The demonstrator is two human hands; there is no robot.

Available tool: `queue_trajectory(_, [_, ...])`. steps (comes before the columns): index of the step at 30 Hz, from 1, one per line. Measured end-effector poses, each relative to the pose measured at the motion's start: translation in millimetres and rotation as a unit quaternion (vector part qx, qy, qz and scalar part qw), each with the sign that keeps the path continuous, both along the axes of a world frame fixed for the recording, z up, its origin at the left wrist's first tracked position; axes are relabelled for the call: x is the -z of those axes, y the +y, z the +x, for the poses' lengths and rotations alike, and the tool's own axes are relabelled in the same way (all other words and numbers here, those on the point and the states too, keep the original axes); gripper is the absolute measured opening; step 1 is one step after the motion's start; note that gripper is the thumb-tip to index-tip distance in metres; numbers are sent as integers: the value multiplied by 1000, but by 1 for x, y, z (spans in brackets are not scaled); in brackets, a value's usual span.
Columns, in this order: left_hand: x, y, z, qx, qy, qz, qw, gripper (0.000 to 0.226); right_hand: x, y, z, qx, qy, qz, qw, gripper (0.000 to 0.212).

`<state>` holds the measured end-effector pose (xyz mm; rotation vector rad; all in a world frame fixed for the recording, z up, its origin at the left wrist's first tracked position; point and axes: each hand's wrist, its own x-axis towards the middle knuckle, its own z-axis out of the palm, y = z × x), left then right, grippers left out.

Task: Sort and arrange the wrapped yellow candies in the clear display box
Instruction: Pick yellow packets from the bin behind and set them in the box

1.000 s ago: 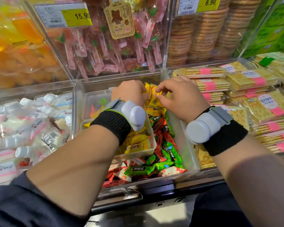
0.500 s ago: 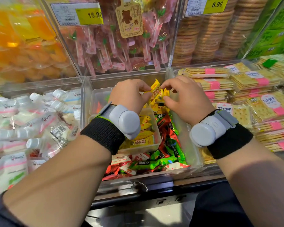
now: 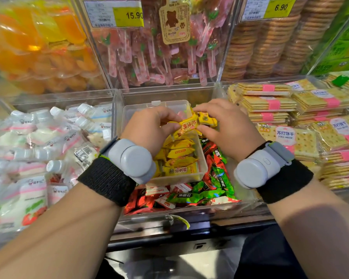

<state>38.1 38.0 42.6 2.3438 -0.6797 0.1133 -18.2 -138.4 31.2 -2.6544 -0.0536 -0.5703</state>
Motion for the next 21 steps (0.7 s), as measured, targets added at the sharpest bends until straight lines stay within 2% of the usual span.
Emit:
queue_trajectory(9, [14,16,-16,12,54,49,997,9,10,16,-6,-22,44,-12,999,19])
queue_trajectory(15, [16,20,-20,17,33,72,997,8,11,19,-11,-55,61,18,996,17])
queue_trajectory(18, [19,19,-19,16,-20,136,990,9,15,20,-13,-58,63,24,996,13])
queue_trajectory(21, [23,19,-19,17,-41,161,986,9,16,24,-14,-57,74,31,995,11])
